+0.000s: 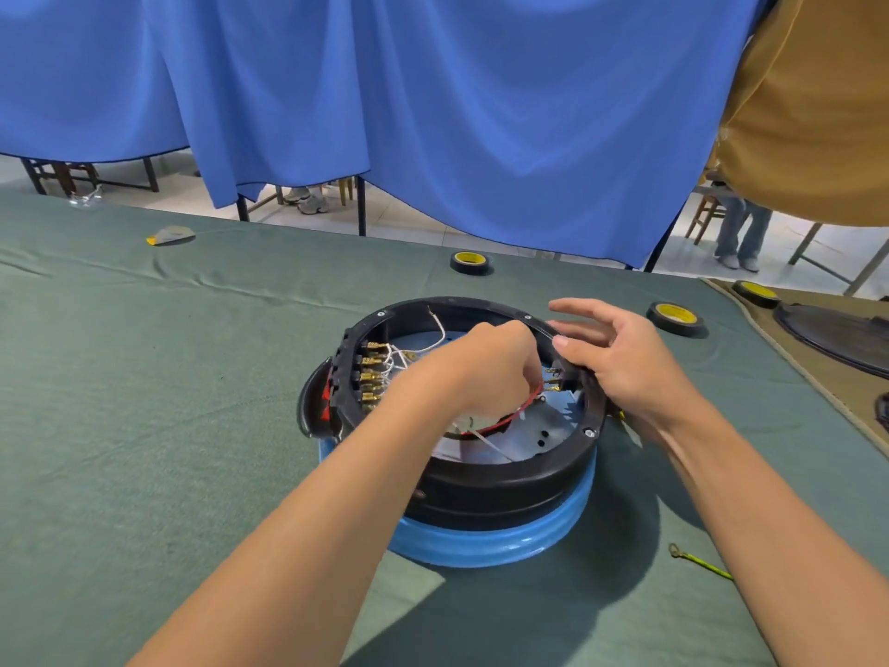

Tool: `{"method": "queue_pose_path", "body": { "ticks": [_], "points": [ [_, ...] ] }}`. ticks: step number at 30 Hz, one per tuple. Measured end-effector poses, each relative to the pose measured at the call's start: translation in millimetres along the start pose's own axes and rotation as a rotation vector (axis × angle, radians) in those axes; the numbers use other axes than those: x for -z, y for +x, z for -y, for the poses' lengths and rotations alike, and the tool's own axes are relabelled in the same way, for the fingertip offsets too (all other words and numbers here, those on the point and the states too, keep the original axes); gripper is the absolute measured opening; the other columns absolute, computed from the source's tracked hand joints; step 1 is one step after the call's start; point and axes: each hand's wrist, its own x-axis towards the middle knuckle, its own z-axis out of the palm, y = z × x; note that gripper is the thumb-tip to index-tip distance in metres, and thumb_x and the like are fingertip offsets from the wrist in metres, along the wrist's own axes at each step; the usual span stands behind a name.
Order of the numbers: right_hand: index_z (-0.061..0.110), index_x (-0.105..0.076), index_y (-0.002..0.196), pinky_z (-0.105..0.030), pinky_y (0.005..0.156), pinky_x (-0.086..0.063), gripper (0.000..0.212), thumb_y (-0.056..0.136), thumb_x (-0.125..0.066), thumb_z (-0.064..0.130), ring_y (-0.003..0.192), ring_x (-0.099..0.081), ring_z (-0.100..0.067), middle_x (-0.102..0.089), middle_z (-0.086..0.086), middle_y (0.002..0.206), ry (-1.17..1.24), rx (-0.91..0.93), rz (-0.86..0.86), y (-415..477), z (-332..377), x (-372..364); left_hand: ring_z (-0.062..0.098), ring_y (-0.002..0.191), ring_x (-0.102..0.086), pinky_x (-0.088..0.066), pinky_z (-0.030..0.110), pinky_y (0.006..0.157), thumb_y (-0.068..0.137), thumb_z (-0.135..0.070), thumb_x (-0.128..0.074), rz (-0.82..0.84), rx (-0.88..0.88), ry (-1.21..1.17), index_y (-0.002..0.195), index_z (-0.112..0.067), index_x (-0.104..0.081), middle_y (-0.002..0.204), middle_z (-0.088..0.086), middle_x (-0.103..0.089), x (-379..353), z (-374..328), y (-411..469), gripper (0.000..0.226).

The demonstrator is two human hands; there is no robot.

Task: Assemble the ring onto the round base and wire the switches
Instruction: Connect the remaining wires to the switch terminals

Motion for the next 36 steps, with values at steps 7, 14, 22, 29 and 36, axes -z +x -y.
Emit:
{"method": "queue_pose_path", "body": {
  "ticks": [7,14,22,29,36],
  "points": [
    [0.021,-0.062,0.118,-0.023,0.067,-0.058,0.039,0.092,-0.054,-0.007,0.088,-0.072,-0.017,-0.074,0.003,0.104,0.141,-0.043,0.200,4.1,1.3,5.7,0.025,0.098,-0.063,-0.051,0.041,0.091,0.085,-0.027,-0.073,-0.029,0.000,0.004,0.096,-0.023,-0.077,0.104,0.004,-0.071,-2.2,-4.6,0.7,0.012],
    [0.015,-0.060,0.122,-0.037,0.081,-0.059,0.035,0.093,-0.054,-0.005,0.094,-0.071,-0.026,-0.070,-0.006,0.115,0.167,-0.058,0.168,0.7,1.2,4.4,0.028,0.095,-0.065,-0.054,0.040,0.088,0.084,-0.022,-0.075,-0.142,0.090,-0.062,0.081,-0.022,-0.074,0.097,0.008,-0.071,-3.9,1.8,1.1,0.003],
    [0.010,-0.058,0.126,-0.034,0.081,-0.058,0.037,0.092,-0.055,-0.005,0.093,-0.071,-0.025,-0.072,-0.003,0.110,0.183,-0.060,0.148,0.3,-0.3,2.8,0.031,0.107,-0.060,-0.052,0.044,0.091,0.088,-0.014,-0.059,-0.224,0.149,-0.025,0.126,-0.025,-0.060,0.113,0.008,-0.066,-9.5,1.8,6.1,0.040],
    [0.011,-0.059,0.124,-0.044,0.088,-0.055,0.036,0.092,-0.057,-0.003,0.101,-0.065,-0.037,-0.072,-0.005,0.112,0.186,-0.069,0.132,0.9,-2.5,2.2,0.023,0.100,-0.062,-0.053,0.040,0.084,0.089,-0.015,-0.061,-0.305,0.107,-0.114,0.101,-0.028,-0.072,0.100,-0.002,-0.071,-7.3,0.3,2.6,0.021],
    [0.010,-0.059,0.124,-0.045,0.087,-0.055,0.035,0.092,-0.057,-0.003,0.100,-0.067,-0.035,-0.073,0.001,0.107,0.179,-0.073,0.123,-0.4,-2.3,2.4,0.018,0.096,-0.066,-0.051,0.028,0.082,0.088,-0.019,-0.073,-0.260,0.051,-0.250,0.098,-0.016,-0.077,0.092,0.002,-0.073,-6.8,-0.3,0.1,0.011]
  ]
}}
